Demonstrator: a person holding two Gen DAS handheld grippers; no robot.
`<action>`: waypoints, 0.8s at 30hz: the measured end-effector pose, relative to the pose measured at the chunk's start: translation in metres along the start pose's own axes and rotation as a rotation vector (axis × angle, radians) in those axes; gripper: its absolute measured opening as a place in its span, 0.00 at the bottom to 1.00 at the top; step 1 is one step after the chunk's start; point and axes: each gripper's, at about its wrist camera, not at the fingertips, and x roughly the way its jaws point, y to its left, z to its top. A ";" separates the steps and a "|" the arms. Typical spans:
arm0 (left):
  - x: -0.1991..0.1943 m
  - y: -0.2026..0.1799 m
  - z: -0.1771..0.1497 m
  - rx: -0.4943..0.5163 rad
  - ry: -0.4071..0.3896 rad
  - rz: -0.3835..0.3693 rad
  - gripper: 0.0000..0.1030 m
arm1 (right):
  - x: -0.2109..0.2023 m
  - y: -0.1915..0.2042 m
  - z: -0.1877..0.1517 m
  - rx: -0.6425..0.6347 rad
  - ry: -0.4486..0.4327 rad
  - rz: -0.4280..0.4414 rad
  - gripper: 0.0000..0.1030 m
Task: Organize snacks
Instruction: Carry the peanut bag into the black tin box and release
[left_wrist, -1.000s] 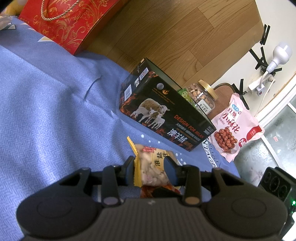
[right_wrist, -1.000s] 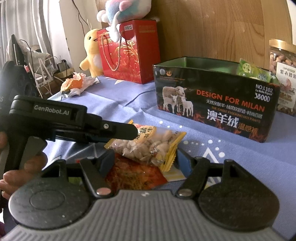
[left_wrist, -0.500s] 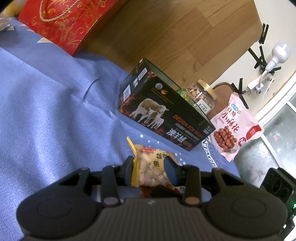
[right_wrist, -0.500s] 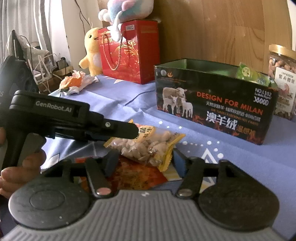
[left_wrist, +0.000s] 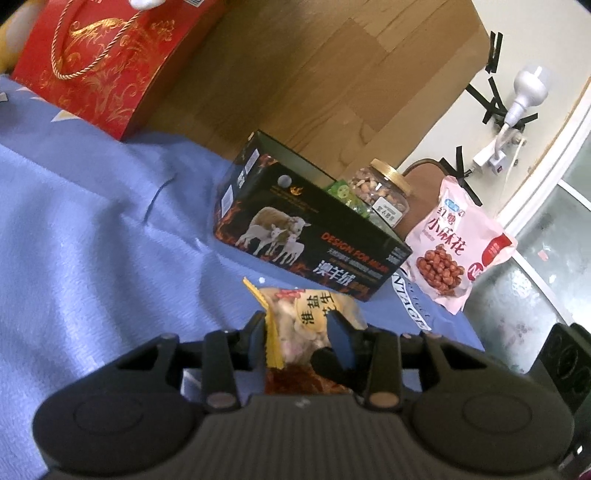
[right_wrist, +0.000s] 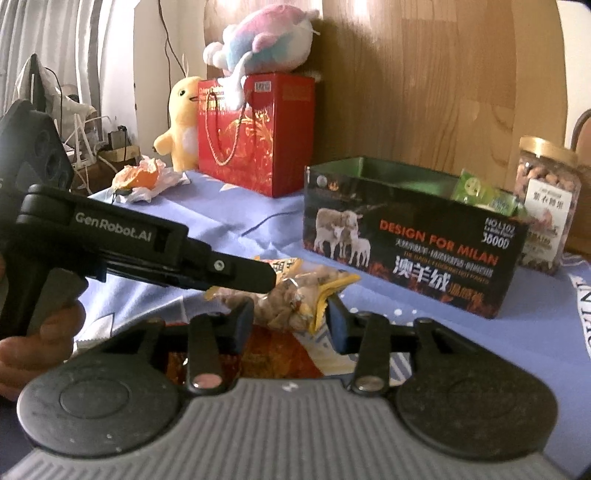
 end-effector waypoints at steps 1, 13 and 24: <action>0.000 0.000 0.000 -0.002 0.001 -0.002 0.35 | 0.000 0.000 0.000 0.000 -0.003 -0.002 0.44; 0.008 -0.031 0.033 0.044 0.009 -0.010 0.35 | -0.016 -0.010 0.014 0.032 -0.098 -0.057 0.43; 0.060 -0.073 0.100 0.148 -0.039 -0.029 0.35 | 0.000 -0.057 0.060 -0.010 -0.196 -0.188 0.43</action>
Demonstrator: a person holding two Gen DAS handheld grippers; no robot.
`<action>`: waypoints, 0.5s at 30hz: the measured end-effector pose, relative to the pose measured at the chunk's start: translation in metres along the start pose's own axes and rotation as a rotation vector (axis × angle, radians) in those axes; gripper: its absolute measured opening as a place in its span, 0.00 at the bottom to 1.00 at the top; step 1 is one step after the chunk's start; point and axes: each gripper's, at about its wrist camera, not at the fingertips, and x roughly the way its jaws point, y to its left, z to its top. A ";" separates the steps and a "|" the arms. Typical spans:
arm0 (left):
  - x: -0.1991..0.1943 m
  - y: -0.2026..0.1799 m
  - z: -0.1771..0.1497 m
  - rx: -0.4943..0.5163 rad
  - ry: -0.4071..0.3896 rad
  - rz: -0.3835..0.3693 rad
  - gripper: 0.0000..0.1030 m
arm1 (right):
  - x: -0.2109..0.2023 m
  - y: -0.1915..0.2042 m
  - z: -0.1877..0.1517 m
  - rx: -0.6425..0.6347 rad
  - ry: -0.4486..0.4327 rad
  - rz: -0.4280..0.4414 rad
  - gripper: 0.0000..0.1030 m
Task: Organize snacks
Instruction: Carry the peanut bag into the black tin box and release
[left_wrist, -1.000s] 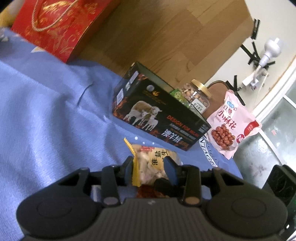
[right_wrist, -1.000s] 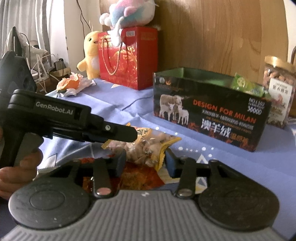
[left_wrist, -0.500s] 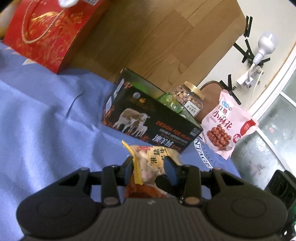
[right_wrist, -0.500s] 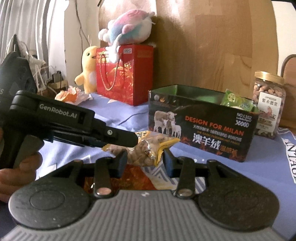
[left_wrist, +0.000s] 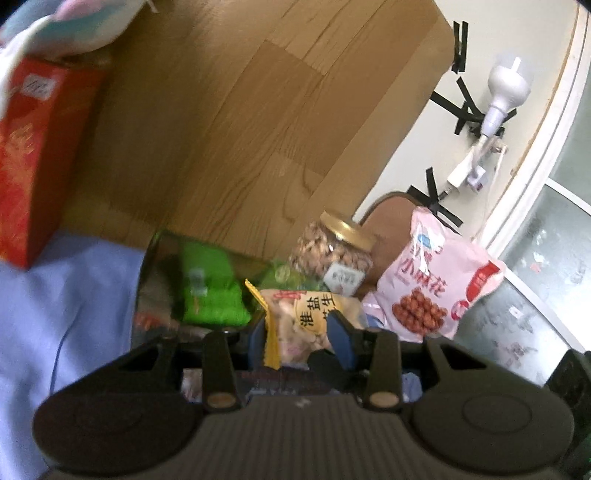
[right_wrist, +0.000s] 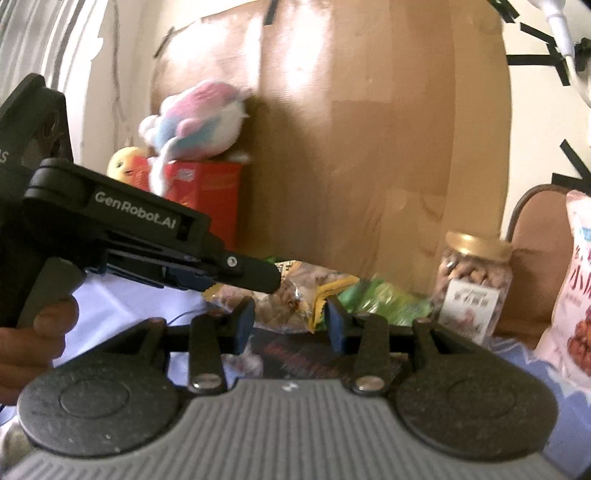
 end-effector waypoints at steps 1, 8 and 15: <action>0.006 0.000 0.004 0.007 -0.003 0.010 0.35 | 0.007 -0.004 0.002 0.011 0.002 -0.006 0.43; 0.047 0.011 0.012 -0.014 0.040 0.154 0.44 | 0.044 -0.016 -0.007 0.073 0.052 -0.054 0.54; 0.002 -0.011 -0.012 0.050 -0.018 0.079 0.45 | 0.010 -0.016 -0.014 0.129 -0.006 -0.047 0.70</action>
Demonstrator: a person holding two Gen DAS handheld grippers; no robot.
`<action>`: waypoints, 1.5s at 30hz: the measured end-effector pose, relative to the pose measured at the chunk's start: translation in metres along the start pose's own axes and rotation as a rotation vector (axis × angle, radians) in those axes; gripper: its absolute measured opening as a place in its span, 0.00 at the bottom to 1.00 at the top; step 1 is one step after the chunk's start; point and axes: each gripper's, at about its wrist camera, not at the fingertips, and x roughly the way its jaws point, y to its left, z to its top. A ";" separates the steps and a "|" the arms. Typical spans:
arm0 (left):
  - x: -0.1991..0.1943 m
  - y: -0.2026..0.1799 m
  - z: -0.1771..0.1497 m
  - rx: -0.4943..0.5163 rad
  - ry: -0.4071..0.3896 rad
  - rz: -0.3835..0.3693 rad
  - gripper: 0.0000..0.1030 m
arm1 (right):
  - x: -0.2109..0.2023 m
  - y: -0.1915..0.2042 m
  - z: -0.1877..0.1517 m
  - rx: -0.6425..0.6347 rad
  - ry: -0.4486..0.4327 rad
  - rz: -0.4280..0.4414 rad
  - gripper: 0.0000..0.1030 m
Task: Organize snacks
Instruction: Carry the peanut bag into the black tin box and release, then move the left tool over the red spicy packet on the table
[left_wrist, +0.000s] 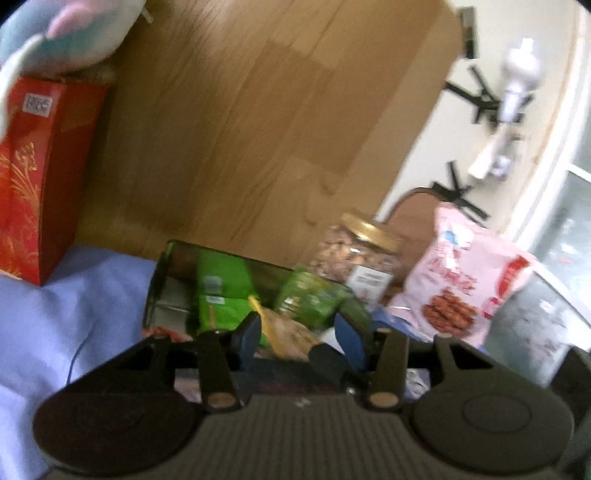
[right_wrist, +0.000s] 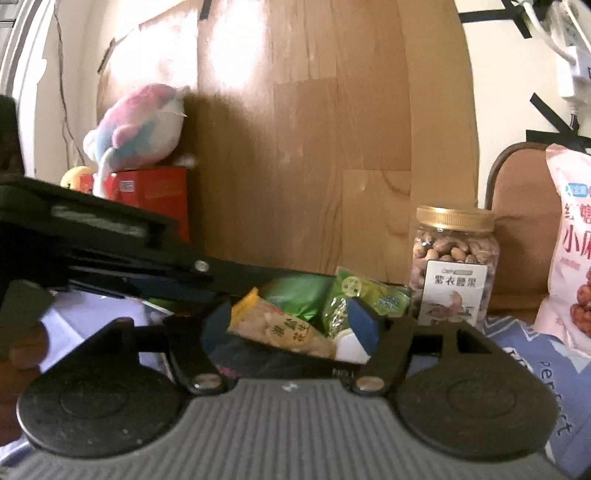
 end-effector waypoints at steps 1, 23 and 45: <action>-0.010 -0.003 -0.006 0.010 -0.004 -0.019 0.48 | -0.008 0.001 -0.001 0.012 0.003 0.023 0.70; -0.101 0.046 -0.115 -0.058 0.036 0.062 0.57 | -0.066 0.033 -0.068 0.213 0.323 0.267 0.74; -0.102 0.056 -0.116 -0.118 0.027 0.016 0.62 | -0.063 0.035 -0.069 0.209 0.316 0.280 0.81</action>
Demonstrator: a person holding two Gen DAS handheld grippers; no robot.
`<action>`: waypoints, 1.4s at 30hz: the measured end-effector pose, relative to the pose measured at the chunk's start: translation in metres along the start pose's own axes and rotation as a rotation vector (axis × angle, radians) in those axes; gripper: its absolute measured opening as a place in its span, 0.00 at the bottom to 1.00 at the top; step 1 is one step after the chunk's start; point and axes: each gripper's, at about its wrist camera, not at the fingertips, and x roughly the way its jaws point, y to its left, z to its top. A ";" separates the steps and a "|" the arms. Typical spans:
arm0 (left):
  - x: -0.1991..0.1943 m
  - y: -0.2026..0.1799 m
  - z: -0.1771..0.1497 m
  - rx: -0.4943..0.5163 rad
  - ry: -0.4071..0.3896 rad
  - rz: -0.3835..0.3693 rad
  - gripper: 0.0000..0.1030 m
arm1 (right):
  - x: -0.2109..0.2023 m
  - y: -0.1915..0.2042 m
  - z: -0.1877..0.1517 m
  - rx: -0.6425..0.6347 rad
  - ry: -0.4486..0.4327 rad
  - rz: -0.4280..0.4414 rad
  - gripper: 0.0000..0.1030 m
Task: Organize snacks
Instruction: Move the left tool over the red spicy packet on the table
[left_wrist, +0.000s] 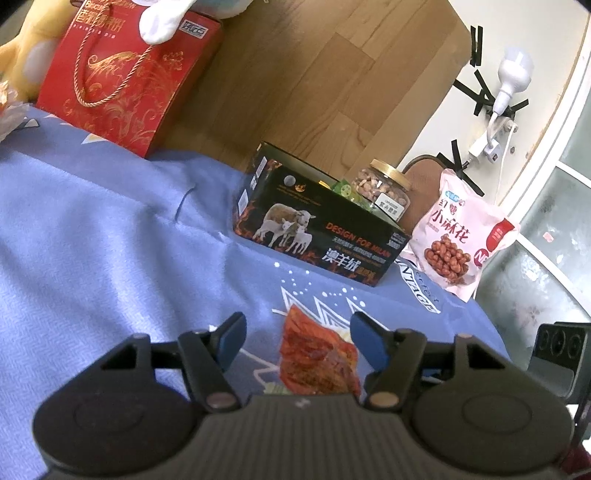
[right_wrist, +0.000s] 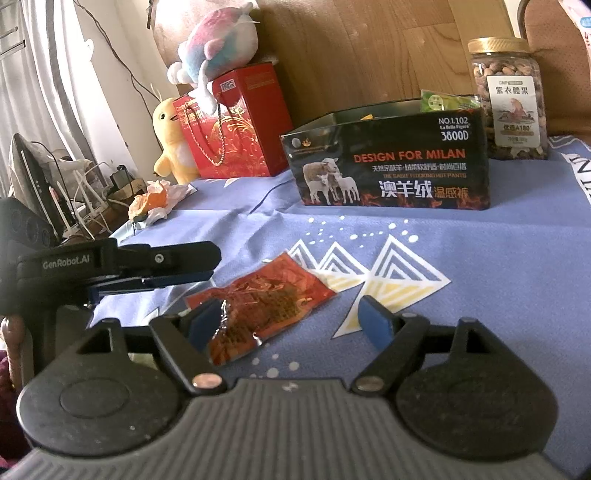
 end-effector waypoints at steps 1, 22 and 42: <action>0.000 0.000 0.000 -0.003 0.000 0.001 0.62 | 0.000 0.000 0.000 0.000 0.000 0.000 0.81; 0.002 0.006 0.000 -0.035 0.016 0.004 0.62 | 0.000 0.000 0.000 -0.001 0.001 0.001 0.81; 0.003 0.007 0.000 -0.043 0.020 0.004 0.62 | 0.000 0.001 0.001 -0.014 0.004 -0.005 0.81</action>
